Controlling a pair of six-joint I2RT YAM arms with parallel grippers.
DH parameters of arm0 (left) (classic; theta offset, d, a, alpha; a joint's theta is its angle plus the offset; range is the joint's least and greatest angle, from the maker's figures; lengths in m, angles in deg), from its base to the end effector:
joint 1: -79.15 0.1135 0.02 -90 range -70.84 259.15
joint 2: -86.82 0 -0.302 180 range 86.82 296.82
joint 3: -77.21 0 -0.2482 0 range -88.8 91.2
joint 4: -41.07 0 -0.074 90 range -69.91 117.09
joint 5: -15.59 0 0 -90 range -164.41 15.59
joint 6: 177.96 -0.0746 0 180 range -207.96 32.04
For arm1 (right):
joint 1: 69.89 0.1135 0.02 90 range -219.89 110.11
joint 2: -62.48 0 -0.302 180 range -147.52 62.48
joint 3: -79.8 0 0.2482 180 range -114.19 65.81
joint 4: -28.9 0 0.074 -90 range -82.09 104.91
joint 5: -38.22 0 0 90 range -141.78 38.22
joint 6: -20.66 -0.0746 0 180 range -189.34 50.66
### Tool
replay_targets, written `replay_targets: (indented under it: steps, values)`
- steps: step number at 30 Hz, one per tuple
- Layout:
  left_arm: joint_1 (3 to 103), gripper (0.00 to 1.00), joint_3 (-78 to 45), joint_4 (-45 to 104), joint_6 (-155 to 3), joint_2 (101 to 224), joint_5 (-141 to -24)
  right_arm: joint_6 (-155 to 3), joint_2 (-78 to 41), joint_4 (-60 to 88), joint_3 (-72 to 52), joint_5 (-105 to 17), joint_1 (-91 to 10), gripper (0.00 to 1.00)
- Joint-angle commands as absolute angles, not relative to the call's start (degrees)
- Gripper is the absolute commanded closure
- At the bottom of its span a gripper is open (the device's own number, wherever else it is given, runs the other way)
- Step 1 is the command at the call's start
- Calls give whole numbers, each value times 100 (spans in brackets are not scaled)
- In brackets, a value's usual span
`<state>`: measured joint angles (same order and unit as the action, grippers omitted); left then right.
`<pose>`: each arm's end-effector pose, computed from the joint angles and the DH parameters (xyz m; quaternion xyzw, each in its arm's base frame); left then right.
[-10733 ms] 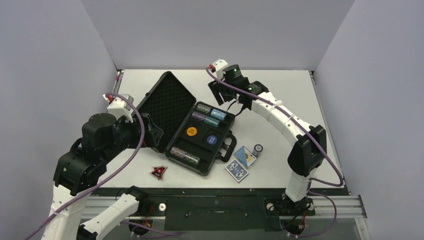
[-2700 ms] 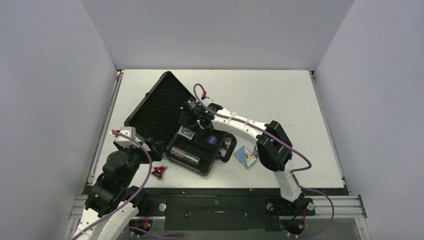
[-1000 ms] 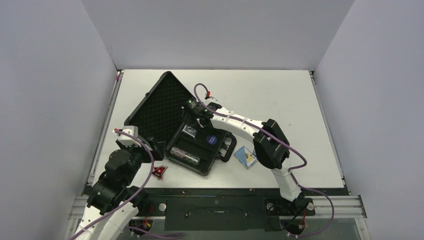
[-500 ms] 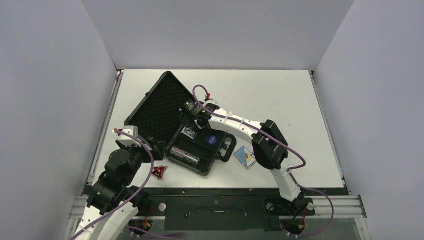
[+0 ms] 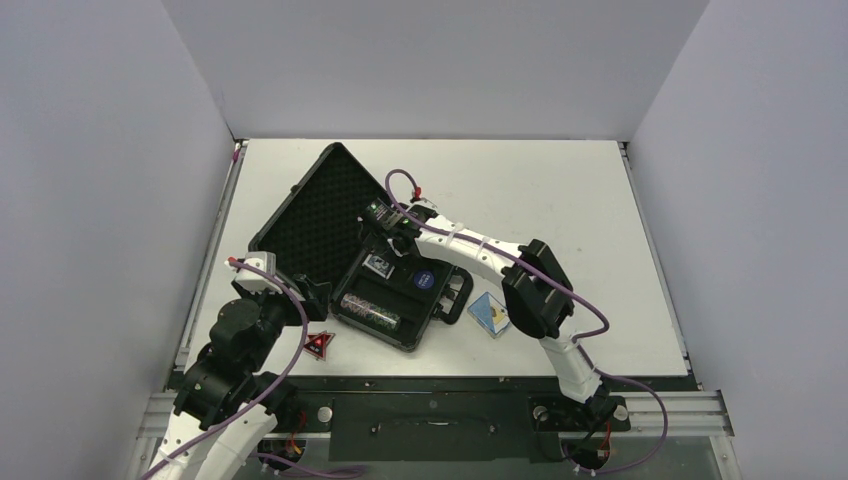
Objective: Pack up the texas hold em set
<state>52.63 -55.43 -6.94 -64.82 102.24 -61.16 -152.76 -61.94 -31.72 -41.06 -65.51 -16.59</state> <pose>0.0796 -0.0206 0.2845 -0.0459 0.7954 -0.1672 0.5808 0.3143 0.3921 0.2154 0.2772 0.9276 0.1632 0.1901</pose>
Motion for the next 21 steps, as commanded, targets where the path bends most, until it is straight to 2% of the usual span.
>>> replay_targets:
  steps: [1,3,8,21]
  values:
    - [5277,4,-5522,-463,-6484,10180,-6079,-15313,-6404,-3952,-4116,-6438,-1601,34]
    - [5271,4,-5522,-457,-6484,10191,-6079,-15318,-6377,-3965,-4094,-6421,-1602,27]
    - [5275,4,-5523,-453,-6471,10206,-6063,-15319,-6243,-4016,-4074,-6443,-1593,23]
    - [5279,4,-5514,-424,-6492,10344,-6129,-15037,-5469,-3994,-3845,-6568,-1552,20]
